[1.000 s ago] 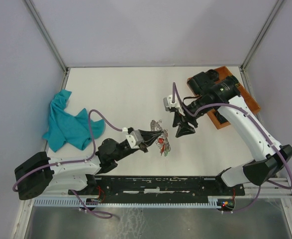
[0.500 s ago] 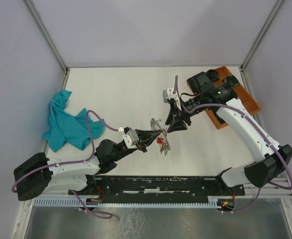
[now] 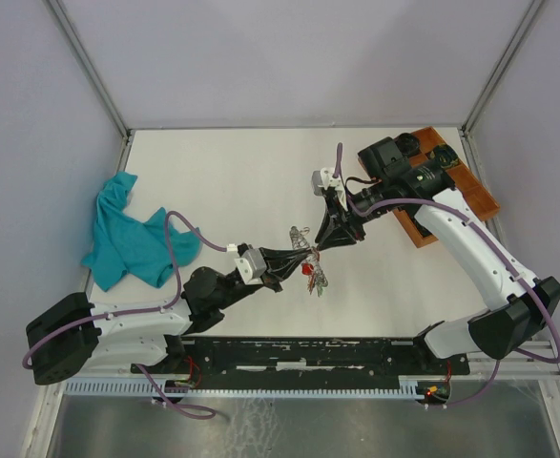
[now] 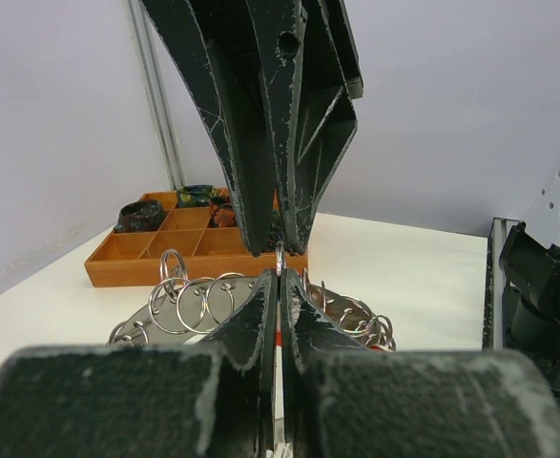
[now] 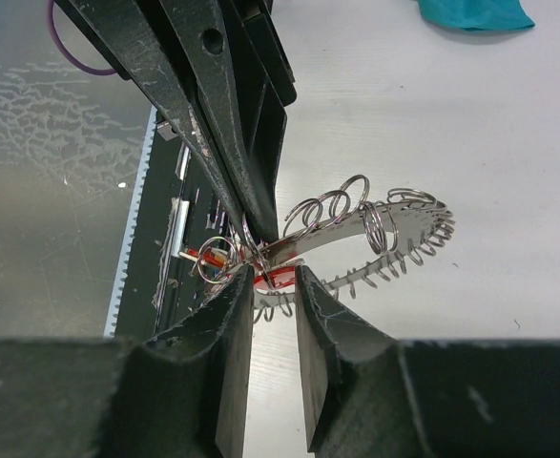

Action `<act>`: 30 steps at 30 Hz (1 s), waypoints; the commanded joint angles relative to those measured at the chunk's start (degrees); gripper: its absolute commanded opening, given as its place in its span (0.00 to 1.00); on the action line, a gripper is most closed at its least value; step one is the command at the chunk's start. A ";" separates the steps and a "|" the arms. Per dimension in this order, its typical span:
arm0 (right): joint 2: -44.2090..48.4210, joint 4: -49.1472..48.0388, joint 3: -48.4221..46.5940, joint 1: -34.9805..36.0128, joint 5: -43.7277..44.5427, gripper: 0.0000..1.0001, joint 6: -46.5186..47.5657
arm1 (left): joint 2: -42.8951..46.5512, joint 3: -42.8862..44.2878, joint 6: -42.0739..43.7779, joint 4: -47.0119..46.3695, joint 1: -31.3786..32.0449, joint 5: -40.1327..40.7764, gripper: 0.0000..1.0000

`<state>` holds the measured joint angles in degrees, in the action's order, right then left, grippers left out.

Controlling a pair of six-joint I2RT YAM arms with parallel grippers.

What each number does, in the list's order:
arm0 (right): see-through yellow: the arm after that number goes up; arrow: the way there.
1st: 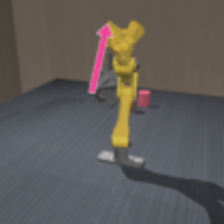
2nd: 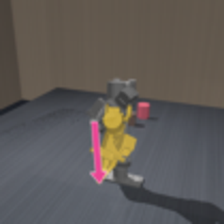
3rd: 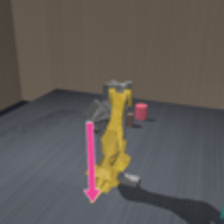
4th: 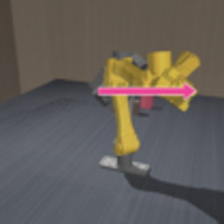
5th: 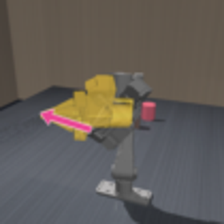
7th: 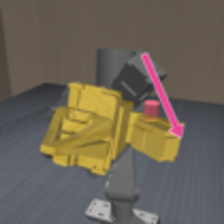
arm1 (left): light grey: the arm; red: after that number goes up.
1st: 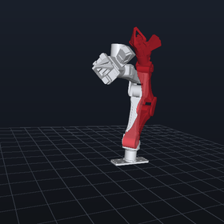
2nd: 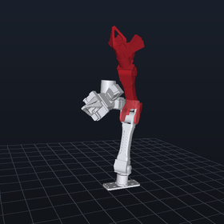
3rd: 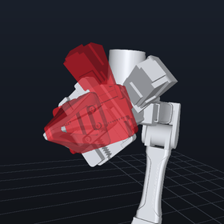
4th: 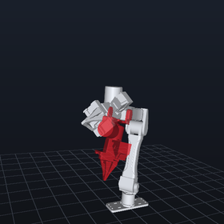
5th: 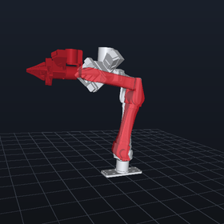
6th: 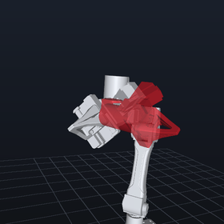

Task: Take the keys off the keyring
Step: Remove the key from the keyring.

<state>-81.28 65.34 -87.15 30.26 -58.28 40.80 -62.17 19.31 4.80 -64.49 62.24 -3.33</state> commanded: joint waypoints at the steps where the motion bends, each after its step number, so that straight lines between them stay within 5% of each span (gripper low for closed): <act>1: 0.88 -0.74 0.21 -0.10 -1.88 0.25 0.90 | 1.94 0.68 -2.33 -6.69 0.28 0.19 0.03; 11: 2.04 -2.01 1.13 0.35 -0.66 0.01 1.20 | 1.75 0.14 -3.47 -8.68 0.25 2.72 0.03; 30: 0.23 -2.87 0.81 2.46 3.52 0.01 -2.81 | 0.02 -0.61 -3.39 -11.45 0.25 5.45 0.03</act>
<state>-80.75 63.11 -85.58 32.16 -55.35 39.53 -62.28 18.35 2.59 -67.29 62.39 -0.25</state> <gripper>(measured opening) 0.010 0.044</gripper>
